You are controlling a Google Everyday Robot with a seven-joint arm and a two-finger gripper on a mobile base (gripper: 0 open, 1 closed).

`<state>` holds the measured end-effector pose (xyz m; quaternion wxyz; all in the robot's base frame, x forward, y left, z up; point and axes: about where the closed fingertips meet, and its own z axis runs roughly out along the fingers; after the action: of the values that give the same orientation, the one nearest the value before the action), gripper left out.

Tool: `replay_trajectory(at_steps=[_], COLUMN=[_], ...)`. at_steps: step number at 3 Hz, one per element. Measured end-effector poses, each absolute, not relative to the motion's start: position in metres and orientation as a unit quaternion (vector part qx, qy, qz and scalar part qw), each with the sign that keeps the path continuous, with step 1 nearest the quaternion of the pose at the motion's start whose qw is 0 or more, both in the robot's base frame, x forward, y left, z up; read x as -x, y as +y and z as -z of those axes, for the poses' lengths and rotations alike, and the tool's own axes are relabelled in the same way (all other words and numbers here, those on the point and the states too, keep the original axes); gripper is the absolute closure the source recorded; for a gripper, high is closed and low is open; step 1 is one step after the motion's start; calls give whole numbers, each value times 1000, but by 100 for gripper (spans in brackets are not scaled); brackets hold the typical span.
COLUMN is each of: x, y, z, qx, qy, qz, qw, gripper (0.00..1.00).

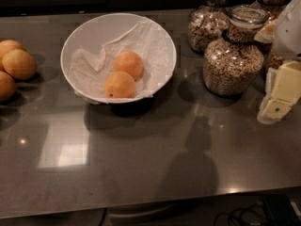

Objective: Pick orange from white bowl

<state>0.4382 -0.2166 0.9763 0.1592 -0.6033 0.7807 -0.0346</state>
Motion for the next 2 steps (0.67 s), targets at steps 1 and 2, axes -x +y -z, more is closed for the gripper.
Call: replay_trajectory(at_steps=[1, 2], x=[-438, -448], y=[-216, -205], z=[-976, -969], qx=[603, 610], qy=[781, 776], qz=[34, 23], qw=[159, 161], gripper=[0, 0])
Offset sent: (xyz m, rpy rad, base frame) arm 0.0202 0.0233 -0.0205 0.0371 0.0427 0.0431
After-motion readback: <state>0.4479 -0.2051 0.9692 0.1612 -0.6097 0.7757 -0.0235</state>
